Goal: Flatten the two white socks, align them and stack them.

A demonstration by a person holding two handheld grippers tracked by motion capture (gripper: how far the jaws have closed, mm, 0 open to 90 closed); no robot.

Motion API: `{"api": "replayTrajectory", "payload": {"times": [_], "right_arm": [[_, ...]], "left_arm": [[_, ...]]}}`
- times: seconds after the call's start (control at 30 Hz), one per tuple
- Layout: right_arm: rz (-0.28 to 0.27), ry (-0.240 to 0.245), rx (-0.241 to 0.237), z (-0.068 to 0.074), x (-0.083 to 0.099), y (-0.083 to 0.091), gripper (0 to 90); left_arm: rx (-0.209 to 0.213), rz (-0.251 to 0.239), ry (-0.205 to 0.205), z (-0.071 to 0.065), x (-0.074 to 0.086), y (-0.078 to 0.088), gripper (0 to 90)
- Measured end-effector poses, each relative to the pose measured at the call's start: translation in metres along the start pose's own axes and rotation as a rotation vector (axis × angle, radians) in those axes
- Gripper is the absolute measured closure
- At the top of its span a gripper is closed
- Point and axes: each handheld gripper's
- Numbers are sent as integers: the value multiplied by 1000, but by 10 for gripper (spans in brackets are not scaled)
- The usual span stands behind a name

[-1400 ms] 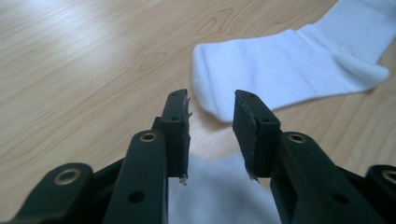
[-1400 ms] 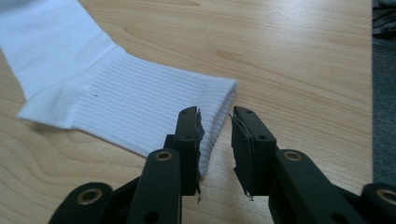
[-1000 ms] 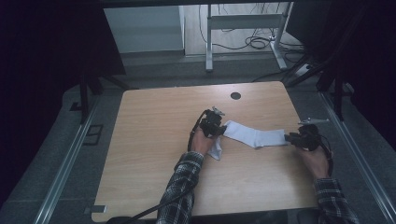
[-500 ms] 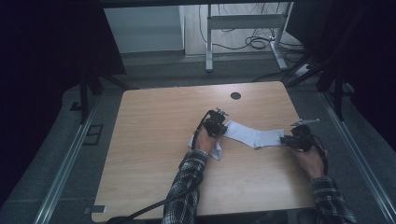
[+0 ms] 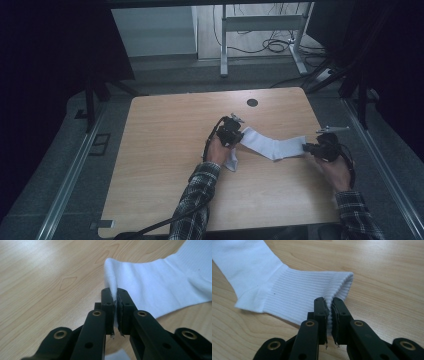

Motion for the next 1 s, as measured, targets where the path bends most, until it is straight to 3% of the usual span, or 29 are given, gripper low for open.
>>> {"api": "replayTrajectory", "payload": {"times": [0.13, 0.2, 0.47, 0.57, 0.6, 0.73, 1.0], "right_arm": [[-21, 4, -10, 2, -2, 6, 824], [-44, 5, -33, 3, -3, 12, 824], [-87, 10, -92, 11, -6, 27, 823], [-98, 41, -116, 23, -7, 33, 822], [-98, 41, -116, 23, -7, 33, 822], [-109, 70, -173, 40, -10, 38, 822], [-127, 130, -228, 67, -15, 46, 821]], "left_arm": [[3, -14, -10, -5, 3, 9, 851], [6, -29, -22, -11, 8, 22, 851], [7, -75, -13, -21, 27, 51, 851], [7, -101, 1, -25, 39, 71, 851], [7, -101, 1, -25, 39, 71, 851], [-10, -119, 2, -30, 58, 97, 851], [-17, -145, 25, -38, 92, 128, 851]]}}
Point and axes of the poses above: each handheld gripper's, and its own axes: y roughly backward along the jaws, x roughly out of its underside, z roughly to its left, and after that the axes turned 14 degrees about x, right-handed
